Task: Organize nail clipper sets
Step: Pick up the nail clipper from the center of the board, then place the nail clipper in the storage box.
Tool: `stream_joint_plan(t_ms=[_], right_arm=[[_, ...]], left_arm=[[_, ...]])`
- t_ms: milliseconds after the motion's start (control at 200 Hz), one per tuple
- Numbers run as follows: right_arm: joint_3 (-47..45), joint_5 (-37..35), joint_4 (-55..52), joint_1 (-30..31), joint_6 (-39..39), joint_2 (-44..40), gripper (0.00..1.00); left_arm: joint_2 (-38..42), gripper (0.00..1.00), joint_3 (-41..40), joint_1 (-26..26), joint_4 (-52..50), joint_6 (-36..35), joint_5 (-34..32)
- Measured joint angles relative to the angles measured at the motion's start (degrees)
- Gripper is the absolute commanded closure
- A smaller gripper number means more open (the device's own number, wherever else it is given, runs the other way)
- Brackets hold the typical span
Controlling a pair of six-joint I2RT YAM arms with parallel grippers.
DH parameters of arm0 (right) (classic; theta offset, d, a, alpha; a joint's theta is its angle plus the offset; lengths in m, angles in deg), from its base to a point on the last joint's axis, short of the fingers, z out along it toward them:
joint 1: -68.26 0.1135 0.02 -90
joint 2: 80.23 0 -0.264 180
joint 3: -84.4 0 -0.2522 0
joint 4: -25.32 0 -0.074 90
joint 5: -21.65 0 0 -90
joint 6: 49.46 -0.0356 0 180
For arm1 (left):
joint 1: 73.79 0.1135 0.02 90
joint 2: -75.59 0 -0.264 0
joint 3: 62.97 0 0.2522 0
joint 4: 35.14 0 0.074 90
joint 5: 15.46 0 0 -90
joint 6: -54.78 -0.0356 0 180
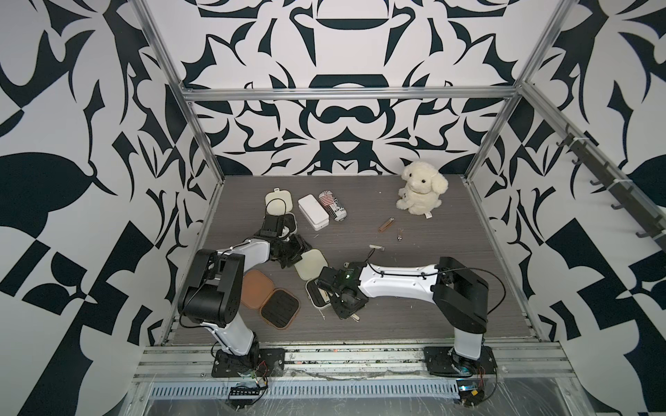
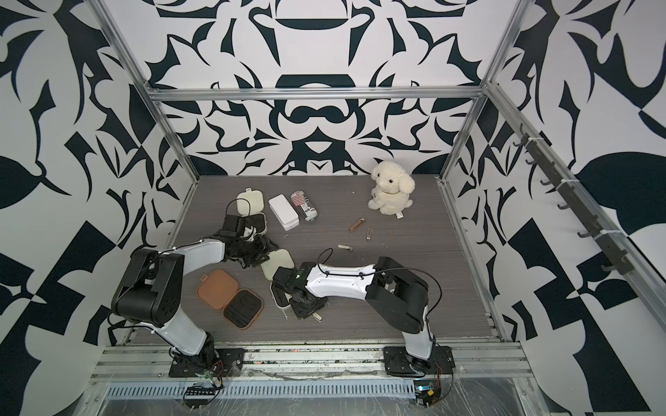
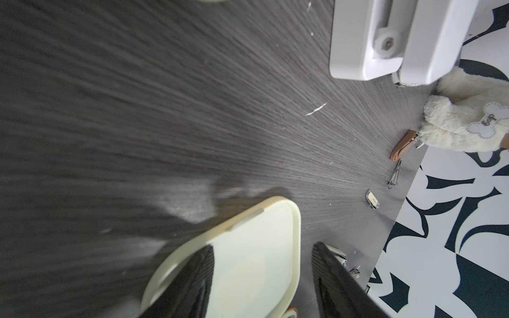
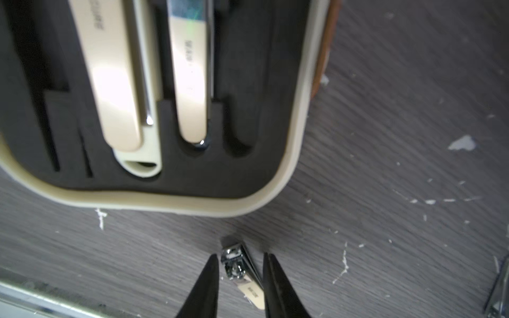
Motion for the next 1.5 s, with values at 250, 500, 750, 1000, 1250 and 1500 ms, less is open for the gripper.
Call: stream_joint_plan(t_ms=[250, 500, 750, 1000, 1250, 1500], right_arm=[[0.17, 0.00, 0.04, 0.26, -0.02, 1.16, 0.74], [0.17, 0.04, 0.07, 0.35, -0.20, 1.16, 0.83], [0.17, -0.39, 0.07, 0.37, -0.46, 0.98, 0.89], [3.08, -3.08, -0.13, -0.76, -0.31, -2.36, 0.90], [8.76, -4.96, 2.21, -4.61, 0.92, -1.51, 0.92], [13.92, -6.34, 5.31, -5.97, 2.19, 5.05, 0.93]], left_arm=[[0.00, 0.39, -0.07, 0.00, 0.15, 0.00, 0.07], [0.00, 0.39, -0.31, 0.00, 0.59, 0.17, 0.15], [0.00, 0.39, -0.44, 0.00, 0.83, 0.20, 0.37], [0.00, 0.39, -0.46, 0.00, 0.85, 0.17, 0.48], [0.00, 0.39, -0.46, 0.00, 0.87, 0.17, 0.59], [0.00, 0.39, -0.48, 0.00, 0.87, 0.17, 0.63]])
